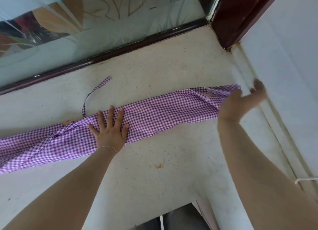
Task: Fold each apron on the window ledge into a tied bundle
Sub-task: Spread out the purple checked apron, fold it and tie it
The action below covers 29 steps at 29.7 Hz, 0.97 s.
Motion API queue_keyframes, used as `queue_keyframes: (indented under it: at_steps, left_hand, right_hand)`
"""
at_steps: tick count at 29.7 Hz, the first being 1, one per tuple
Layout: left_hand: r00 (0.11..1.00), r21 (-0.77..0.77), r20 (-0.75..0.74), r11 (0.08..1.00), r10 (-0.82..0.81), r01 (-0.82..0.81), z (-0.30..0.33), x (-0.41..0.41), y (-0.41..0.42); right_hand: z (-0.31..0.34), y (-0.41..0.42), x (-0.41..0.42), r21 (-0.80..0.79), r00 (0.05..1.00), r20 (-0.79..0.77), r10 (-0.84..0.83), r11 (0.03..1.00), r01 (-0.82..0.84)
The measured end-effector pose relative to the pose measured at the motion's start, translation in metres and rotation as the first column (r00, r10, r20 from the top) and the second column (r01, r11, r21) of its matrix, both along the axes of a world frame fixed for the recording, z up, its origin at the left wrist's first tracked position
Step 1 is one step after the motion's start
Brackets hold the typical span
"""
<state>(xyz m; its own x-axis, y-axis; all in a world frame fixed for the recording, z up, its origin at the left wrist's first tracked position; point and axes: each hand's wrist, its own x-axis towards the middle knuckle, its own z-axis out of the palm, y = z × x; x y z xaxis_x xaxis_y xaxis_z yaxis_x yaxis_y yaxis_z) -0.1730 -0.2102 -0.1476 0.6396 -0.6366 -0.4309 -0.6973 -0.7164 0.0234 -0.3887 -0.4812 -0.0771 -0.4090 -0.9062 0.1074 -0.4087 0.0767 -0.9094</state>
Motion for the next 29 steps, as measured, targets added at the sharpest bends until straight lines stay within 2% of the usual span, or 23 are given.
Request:
queue_keyframes:
  at_steps: [1,2,3,4,5,6,7,8,9,10,14,17,19,21,22,23,24,26,28,29]
  left_hand:
    - [1.0,0.004,0.012,1.0,-0.006,0.006,-0.001,0.0,0.0]
    - [1.0,-0.011,0.024,1.0,-0.002,0.002,0.0,0.0,-0.001]
    - [0.999,-0.045,0.032,0.999,0.012,-0.011,0.002,0.0,-0.002]
    - [0.999,-0.093,0.033,0.995,0.028,-0.025,0.003,0.001,-0.005]
    - [0.999,-0.145,0.033,0.989,0.033,-0.027,0.006,0.0,-0.007]
    - [0.999,-0.182,0.033,0.983,0.026,-0.02,0.006,-0.002,-0.01]
    - [0.999,-0.2,0.031,0.98,0.015,-0.009,0.006,-0.004,-0.013]
    - [1.0,-0.203,0.029,0.979,0.001,0.005,0.004,-0.006,-0.014]
    - [1.0,-0.19,0.026,0.982,-0.012,0.017,0.0,-0.008,-0.014]
    - [0.999,-0.175,0.028,0.984,-0.019,0.024,-0.004,-0.01,-0.014]
    - [0.999,-0.122,0.029,0.992,-0.017,0.02,-0.015,-0.009,-0.01]
    - [0.999,-0.112,0.025,0.993,-0.023,0.026,-0.014,-0.009,-0.014]
    - [0.999,-0.099,0.024,0.995,-0.024,0.027,-0.013,-0.009,-0.015]
    - [0.999,-0.083,0.025,0.996,-0.028,0.03,-0.013,-0.009,-0.016]
    - [0.999,-0.075,0.028,0.997,-0.03,0.032,-0.012,-0.009,-0.015]
    - [0.999,-0.067,0.024,0.997,-0.033,0.035,-0.012,-0.009,-0.016]
    - [0.999,-0.059,0.017,0.997,-0.038,0.039,-0.011,-0.009,-0.018]
    - [0.999,-0.026,-0.01,0.999,-0.045,0.044,-0.006,-0.01,-0.02]
    - [0.996,0.026,-0.06,0.998,-0.063,0.065,0.002,-0.007,-0.024]
    - [0.992,0.049,-0.094,0.995,-0.079,0.084,0.007,-0.005,-0.029]
  right_hand:
    - [0.0,0.022,0.018,-0.108,0.967,-0.119,0.224,0.965,-0.237]
    - [0.0,0.046,0.036,-0.15,0.855,-0.249,0.455,0.854,-0.498]
    - [-0.002,0.075,0.055,-0.098,0.65,-0.382,0.657,0.671,-0.735]
    - [-0.011,0.097,0.067,0.032,0.381,-0.494,0.782,0.454,-0.891]
    - [-0.016,0.118,0.077,0.199,0.109,-0.56,0.821,0.261,-0.945]
    - [-0.025,0.131,0.082,0.37,-0.104,-0.571,0.814,0.142,-0.918]
    - [-0.035,0.137,0.084,0.519,-0.246,-0.548,0.799,0.094,-0.85]
    - [-0.043,0.135,0.081,0.631,-0.322,-0.513,0.796,0.095,-0.77]
    - [-0.05,0.126,0.076,0.703,-0.339,-0.484,0.807,0.128,-0.699]
    - [-0.057,0.115,0.068,0.74,-0.318,-0.477,0.819,0.179,-0.648]
    - [-0.073,0.051,0.013,0.747,-0.134,-0.551,0.824,0.414,-0.52]
    - [-0.078,0.007,-0.024,0.733,-0.007,-0.588,0.809,0.529,-0.428]
    - [-0.074,-0.01,-0.032,0.698,0.128,-0.597,0.792,0.591,-0.404]
    - [-0.067,-0.005,-0.023,0.597,0.272,-0.631,0.726,0.679,-0.427]
    - [-0.062,0.007,-0.012,0.523,0.283,-0.652,0.703,0.688,-0.502]
    - [-0.055,0.024,0.001,0.44,0.264,-0.664,0.7,0.65,-0.62]
    - [-0.049,0.044,0.017,0.362,0.218,-0.649,0.729,0.548,-0.754]
    - [-0.039,0.096,0.05,0.271,0.062,-0.53,0.846,0.238,-0.933]
    - [-0.03,0.143,0.079,0.327,-0.093,-0.296,0.951,0.01,-0.945]
    - [-0.027,0.157,0.088,0.364,-0.114,-0.177,0.978,-0.042,-0.93]
